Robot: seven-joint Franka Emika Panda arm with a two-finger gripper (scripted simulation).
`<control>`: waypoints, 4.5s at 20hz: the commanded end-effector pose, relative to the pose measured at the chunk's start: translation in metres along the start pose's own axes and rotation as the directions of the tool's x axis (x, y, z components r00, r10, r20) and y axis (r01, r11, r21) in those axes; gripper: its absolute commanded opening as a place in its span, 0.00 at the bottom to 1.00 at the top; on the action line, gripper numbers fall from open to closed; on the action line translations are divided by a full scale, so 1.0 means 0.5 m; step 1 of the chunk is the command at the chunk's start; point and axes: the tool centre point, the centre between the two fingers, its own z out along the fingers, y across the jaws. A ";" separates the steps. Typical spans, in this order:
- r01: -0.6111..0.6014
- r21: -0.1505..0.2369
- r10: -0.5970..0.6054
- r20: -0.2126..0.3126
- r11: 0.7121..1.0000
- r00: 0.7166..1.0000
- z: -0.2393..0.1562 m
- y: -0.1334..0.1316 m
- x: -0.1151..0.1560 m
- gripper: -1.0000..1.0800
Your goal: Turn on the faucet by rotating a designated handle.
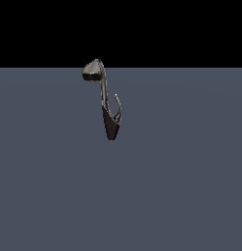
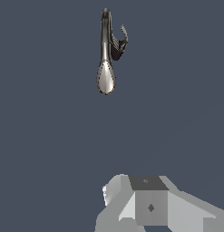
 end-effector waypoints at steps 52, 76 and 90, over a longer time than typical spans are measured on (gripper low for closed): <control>-0.720 0.265 0.628 0.358 0.641 0.691 0.198 -0.017 0.455 0.00; -0.996 0.063 0.747 0.658 0.070 0.094 0.538 0.037 0.691 0.00; -1.000 0.027 0.737 0.676 0.011 0.026 0.578 0.044 0.701 0.00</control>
